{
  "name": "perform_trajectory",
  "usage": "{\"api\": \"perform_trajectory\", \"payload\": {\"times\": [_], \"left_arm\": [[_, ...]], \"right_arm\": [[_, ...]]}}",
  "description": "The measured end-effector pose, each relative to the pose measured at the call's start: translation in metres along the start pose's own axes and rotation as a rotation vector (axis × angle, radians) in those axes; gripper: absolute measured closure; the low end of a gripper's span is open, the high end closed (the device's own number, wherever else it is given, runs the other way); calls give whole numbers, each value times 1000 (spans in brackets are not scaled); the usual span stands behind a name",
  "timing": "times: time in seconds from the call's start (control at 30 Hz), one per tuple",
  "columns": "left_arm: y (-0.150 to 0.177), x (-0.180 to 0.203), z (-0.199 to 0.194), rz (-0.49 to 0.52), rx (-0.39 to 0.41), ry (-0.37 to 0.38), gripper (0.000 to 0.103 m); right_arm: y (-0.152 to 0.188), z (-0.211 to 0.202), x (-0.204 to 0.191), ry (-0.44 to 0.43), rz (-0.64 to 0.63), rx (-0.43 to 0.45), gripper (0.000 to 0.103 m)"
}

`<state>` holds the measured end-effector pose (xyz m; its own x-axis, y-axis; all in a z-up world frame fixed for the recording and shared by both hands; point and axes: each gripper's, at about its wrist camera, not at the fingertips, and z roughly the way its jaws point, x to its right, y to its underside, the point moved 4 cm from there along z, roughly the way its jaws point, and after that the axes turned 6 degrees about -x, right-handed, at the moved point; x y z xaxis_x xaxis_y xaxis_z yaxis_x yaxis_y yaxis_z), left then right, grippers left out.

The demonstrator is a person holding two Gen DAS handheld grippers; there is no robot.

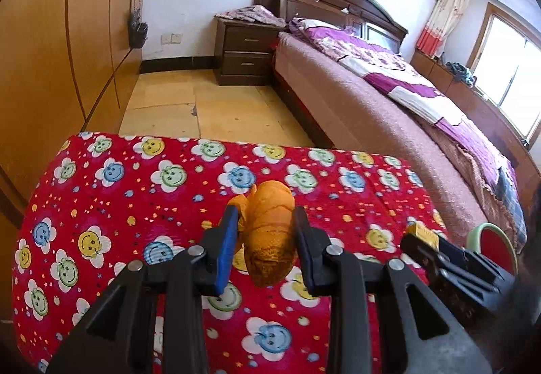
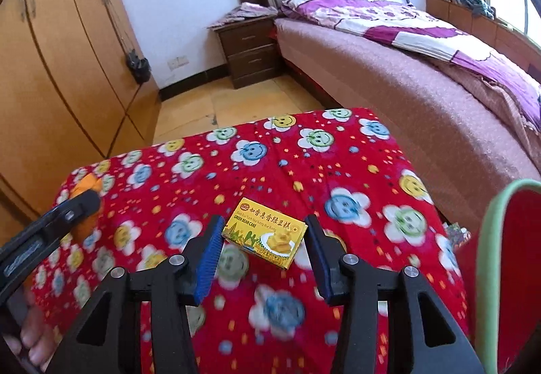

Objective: Collect trash
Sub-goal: 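Carry the orange cloth and yellow box over the red bucket and open both tools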

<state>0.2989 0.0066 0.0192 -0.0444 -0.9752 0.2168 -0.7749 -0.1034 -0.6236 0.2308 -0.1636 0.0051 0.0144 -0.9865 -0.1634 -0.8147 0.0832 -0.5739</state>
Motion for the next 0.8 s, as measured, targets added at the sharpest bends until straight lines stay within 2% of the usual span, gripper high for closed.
{"api": "perform_trajectory", "payload": {"times": [0.17, 0.4, 0.8], "left_arm": [[0, 19, -18, 33, 19, 56, 70], [8, 49, -41, 89, 27, 147, 70], [36, 129, -78, 240, 28, 268, 70]], "right_arm": [[18, -38, 9, -34, 42, 28, 54], [49, -86, 36, -24, 107, 69, 54], [96, -142, 120, 107, 246, 134, 54]]}}
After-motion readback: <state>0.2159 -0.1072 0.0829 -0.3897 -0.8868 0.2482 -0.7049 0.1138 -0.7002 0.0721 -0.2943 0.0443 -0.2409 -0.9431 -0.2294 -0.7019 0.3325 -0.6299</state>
